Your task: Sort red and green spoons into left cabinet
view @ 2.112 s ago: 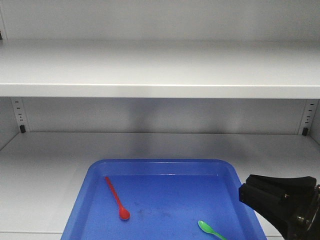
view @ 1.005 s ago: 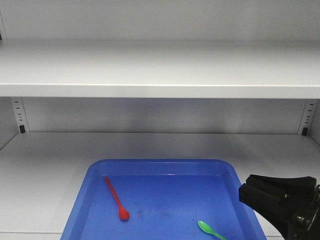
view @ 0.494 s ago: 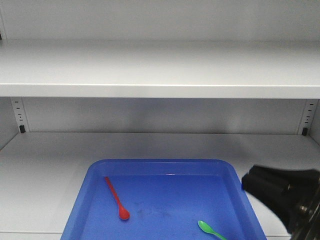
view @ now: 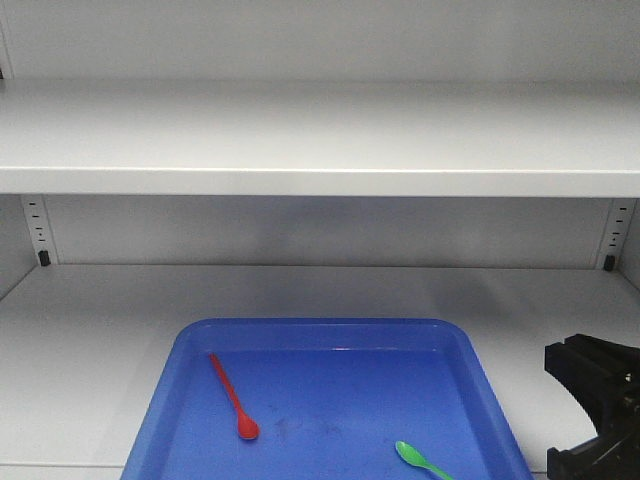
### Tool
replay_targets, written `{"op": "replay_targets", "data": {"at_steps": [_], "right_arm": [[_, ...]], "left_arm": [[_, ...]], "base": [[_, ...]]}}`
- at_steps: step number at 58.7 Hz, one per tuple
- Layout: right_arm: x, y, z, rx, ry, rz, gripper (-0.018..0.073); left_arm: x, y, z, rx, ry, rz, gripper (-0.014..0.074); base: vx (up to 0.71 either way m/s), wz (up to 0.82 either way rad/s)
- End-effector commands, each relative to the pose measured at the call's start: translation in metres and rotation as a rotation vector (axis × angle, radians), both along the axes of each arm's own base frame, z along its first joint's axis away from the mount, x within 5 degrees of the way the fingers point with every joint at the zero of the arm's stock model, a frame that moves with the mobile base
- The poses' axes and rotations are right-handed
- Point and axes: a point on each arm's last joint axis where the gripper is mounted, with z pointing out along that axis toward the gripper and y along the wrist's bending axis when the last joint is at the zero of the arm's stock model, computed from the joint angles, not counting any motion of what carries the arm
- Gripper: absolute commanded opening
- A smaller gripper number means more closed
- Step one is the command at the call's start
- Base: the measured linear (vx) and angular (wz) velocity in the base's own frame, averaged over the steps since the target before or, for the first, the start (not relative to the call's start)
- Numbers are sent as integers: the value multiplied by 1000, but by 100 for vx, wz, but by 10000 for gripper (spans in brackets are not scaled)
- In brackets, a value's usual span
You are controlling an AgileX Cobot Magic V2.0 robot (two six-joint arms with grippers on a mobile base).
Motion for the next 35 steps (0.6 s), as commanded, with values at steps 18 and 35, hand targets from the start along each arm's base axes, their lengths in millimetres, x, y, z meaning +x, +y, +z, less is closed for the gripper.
{"op": "replay_targets", "data": {"at_steps": [18, 35], "right_arm": [[-35, -25, -2, 111, -173, -72, -6], [-77, -50, -46, 89, -237, -218, -6]], "left_arm": [[-3, 1, 8, -24, -97, 2, 0], [-3, 1, 8, -24, -97, 2, 0]], "base": [[0, 0], [0, 0]]}}
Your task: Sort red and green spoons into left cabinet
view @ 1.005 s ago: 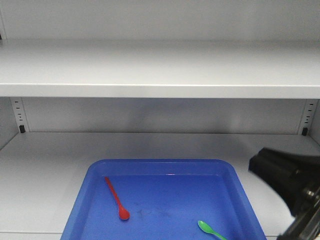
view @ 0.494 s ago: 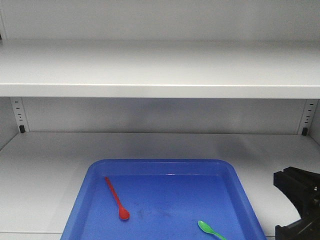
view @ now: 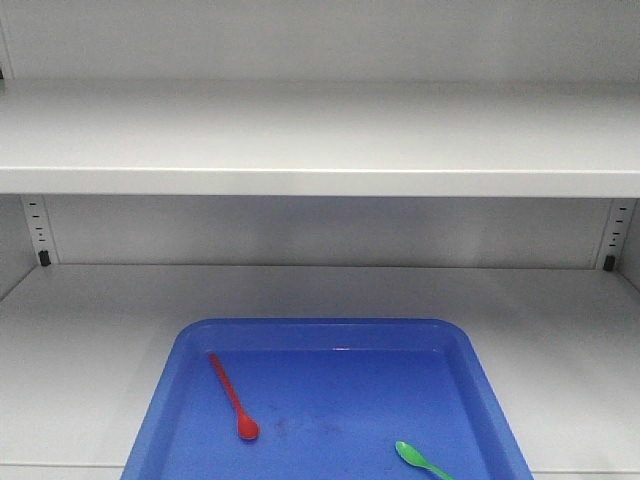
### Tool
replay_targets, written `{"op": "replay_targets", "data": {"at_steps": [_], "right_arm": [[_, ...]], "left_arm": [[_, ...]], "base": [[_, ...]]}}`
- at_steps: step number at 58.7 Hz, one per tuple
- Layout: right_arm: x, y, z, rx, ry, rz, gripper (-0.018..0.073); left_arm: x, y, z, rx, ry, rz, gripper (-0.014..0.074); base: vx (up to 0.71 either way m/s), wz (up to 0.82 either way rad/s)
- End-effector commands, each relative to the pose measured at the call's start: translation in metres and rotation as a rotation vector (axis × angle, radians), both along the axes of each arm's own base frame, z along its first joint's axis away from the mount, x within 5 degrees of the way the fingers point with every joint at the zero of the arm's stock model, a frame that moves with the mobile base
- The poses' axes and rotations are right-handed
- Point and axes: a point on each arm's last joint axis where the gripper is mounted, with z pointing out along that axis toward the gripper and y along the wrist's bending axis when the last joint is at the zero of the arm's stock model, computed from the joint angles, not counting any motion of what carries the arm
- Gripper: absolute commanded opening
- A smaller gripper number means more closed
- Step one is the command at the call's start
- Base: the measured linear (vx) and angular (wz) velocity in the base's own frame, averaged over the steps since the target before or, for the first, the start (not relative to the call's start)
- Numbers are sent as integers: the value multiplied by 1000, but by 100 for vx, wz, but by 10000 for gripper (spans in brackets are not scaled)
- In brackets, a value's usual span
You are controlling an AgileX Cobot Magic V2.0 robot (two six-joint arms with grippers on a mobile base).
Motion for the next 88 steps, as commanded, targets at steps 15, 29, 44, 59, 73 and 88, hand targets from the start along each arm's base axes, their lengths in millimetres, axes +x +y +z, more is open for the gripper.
{"op": "replay_targets", "data": {"at_steps": [15, 29, 44, 59, 73, 88], "right_arm": [[-33, -15, -21, -15, -127, -133, -6], [-47, -16, -53, 25, -171, -141, -6], [-50, -16, -67, 28, -199, -140, -6], [-50, -19, -68, 19, -188, -198, -6], [-50, -20, -68, 50, -185, -208, -6], [-50, -20, -68, 50, -186, -208, -6]], "left_arm": [[-3, 1, 9, -25, -100, 2, 0], [-3, 1, 9, -25, -100, 2, 0], [-3, 1, 9, -25, -100, 2, 0], [-3, 1, 9, -25, -101, 2, 0], [-3, 1, 9, -25, -101, 2, 0], [-3, 1, 9, -25, -101, 2, 0]], "base": [[0, 0], [0, 0], [0, 0], [0, 0], [0, 0], [0, 0]]}}
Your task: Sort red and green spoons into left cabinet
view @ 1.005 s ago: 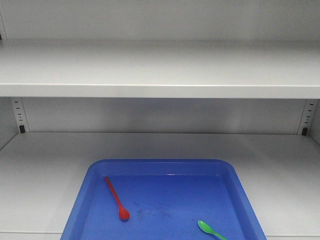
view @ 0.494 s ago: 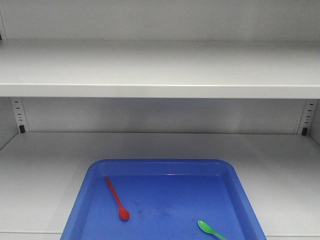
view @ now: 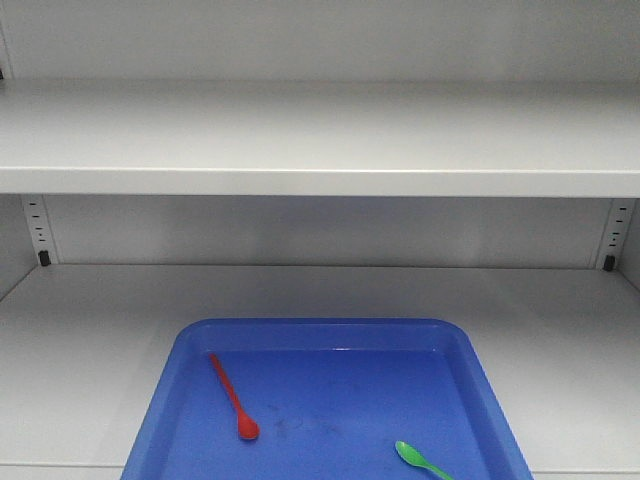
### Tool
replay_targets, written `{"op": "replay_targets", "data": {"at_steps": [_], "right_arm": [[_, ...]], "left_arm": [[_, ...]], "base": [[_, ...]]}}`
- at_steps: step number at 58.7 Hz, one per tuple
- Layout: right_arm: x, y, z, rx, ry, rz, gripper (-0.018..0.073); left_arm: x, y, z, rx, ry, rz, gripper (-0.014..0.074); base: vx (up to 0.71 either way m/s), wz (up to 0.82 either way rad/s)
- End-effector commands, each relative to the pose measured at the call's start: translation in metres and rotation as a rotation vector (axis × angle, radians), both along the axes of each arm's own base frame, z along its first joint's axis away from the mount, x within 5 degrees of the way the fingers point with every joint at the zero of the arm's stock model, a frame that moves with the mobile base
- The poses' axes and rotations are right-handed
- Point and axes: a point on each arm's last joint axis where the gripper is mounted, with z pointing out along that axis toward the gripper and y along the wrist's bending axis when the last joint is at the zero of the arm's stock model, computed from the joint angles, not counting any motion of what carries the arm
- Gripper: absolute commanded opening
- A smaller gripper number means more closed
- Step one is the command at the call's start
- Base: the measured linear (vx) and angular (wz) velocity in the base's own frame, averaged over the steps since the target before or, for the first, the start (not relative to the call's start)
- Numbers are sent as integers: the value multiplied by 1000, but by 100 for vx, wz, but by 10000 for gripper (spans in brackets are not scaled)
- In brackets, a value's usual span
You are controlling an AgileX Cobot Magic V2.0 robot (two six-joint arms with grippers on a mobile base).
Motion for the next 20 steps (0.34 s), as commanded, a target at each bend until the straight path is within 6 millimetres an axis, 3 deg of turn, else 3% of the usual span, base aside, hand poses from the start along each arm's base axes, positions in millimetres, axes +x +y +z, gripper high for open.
{"op": "replay_targets", "data": {"at_steps": [1, 20], "right_arm": [[-2, 0, 4, -5, -82, -6, -6], [-2, 0, 4, -6, -82, -6, -6]], "left_arm": [[-3, 1, 9, -25, -102, 2, 0], [-3, 1, 9, -25, -102, 2, 0]], "base": [[0, 0], [0, 0]]}}
